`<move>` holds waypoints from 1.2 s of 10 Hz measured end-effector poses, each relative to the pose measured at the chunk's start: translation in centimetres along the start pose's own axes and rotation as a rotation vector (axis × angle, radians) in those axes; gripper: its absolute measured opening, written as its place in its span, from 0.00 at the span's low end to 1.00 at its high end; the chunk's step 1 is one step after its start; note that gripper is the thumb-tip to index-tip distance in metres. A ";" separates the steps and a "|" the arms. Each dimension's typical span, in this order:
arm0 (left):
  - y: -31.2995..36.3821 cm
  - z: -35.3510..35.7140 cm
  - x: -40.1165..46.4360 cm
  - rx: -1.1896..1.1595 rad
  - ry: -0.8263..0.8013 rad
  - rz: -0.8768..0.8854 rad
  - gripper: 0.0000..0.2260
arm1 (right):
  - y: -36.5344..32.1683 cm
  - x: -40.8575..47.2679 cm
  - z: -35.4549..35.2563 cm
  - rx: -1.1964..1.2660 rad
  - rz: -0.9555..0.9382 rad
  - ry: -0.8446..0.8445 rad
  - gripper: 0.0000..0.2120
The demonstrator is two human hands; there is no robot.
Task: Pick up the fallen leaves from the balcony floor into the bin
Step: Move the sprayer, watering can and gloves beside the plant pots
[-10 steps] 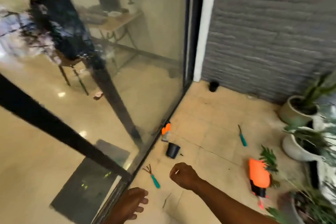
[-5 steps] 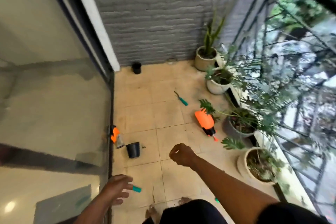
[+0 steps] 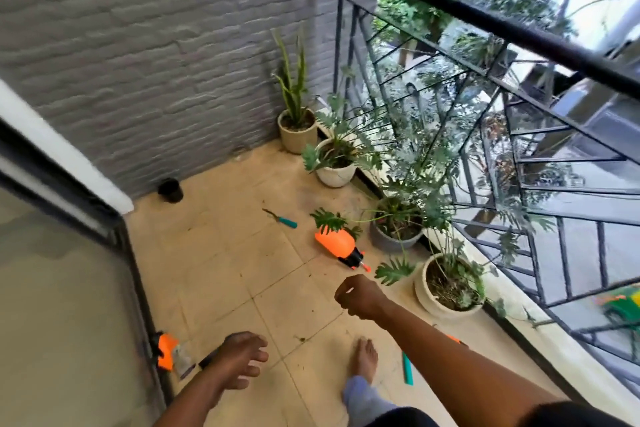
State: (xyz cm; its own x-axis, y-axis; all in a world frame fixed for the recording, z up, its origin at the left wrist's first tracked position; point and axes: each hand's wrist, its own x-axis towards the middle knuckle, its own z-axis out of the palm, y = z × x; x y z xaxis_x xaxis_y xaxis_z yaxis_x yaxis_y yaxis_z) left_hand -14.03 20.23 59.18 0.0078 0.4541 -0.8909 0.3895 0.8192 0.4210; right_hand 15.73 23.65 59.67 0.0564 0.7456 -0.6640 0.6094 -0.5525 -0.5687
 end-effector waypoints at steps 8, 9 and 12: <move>26.3 11.9 24.0 0.291 -0.230 0.051 0.11 | 5.5 24.4 -8.0 0.250 0.278 -0.057 0.21; 25.7 13.6 32.1 0.607 -0.210 0.113 0.16 | 8.2 29.7 -4.7 0.333 0.350 -0.014 0.21; 20.4 18.3 52.2 0.828 -0.437 0.107 0.11 | 19.8 47.9 6.4 0.712 0.617 -0.010 0.03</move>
State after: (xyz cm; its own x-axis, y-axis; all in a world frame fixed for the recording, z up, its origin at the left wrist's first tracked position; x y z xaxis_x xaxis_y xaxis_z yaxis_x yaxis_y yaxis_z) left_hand 11.20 54.21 18.18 0.3605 0.2035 -0.9103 0.8963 0.1945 0.3984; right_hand 25.43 46.05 13.44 0.1988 0.2433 -0.9494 -0.1530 -0.9491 -0.2753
